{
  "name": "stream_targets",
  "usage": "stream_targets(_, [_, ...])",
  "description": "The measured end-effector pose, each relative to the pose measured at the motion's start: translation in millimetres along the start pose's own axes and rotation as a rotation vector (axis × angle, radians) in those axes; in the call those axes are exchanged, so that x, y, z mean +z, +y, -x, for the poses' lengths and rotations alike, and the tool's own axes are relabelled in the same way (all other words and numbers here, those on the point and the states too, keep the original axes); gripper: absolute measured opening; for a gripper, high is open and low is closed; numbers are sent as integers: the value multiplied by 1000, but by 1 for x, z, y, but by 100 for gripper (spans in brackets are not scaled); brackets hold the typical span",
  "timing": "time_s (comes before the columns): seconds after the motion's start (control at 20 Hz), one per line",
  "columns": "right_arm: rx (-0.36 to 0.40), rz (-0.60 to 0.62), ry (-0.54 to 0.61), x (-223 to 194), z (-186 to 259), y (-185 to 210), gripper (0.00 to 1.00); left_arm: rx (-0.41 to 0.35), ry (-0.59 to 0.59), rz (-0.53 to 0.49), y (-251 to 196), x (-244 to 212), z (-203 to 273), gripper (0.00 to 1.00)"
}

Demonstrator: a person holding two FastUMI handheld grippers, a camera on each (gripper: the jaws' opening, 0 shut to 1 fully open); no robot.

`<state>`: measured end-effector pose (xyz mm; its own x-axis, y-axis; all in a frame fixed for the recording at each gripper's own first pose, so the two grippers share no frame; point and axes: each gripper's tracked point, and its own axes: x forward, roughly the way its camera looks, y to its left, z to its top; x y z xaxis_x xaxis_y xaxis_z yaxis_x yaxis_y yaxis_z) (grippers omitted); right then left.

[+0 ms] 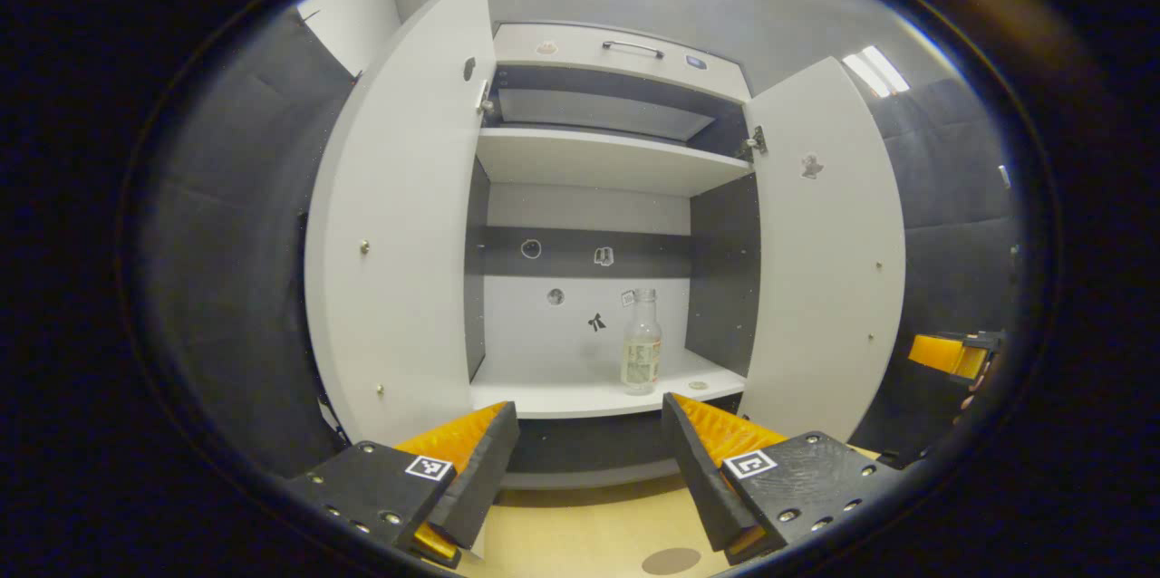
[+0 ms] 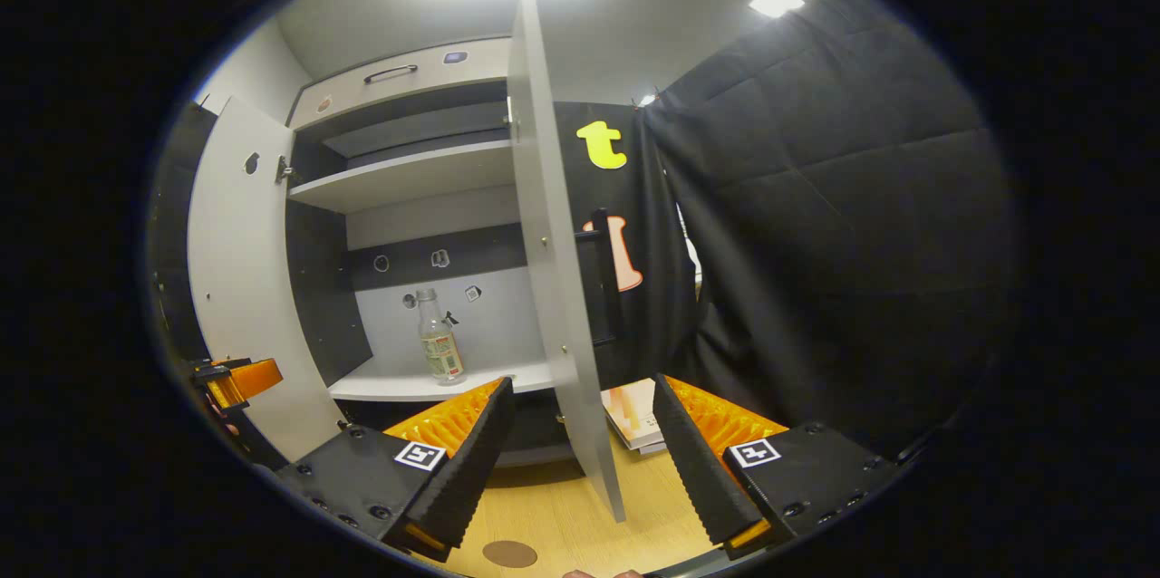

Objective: Grasp the bottle in the cabinet with the left hand and place it on the coaster, then close the right door with the right hand and the left door with the left hand.

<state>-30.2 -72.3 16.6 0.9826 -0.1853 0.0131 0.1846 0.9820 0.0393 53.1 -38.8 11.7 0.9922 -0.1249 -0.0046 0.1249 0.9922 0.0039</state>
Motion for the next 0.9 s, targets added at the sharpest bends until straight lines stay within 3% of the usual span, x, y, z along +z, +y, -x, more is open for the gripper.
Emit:
stream_targets(0.15, [-97,-18,-17,9,2,-34,98,-25,-12,16,-9,10,-28,99])
stream_targets(0.2, [-124,-24,-25,14,2,-45,98,-29,-18,22,-11,13,-38,92])
stream_targets(0.35, [-199,-34,-38,23,-3,-75,98,-38,-19,28,-15,24,-71,99])
stream_targets(0.4, [-223,-34,-38,26,-4,-84,98,-41,-17,30,-15,27,-82,93])
stream_targets(0.5, [-262,-27,-51,34,-11,-98,97,-46,-22,30,-15,34,-99,93])
stream_targets(0.9, [-331,-38,-69,45,-39,-135,97,-58,-25,35,-25,48,-174,92])
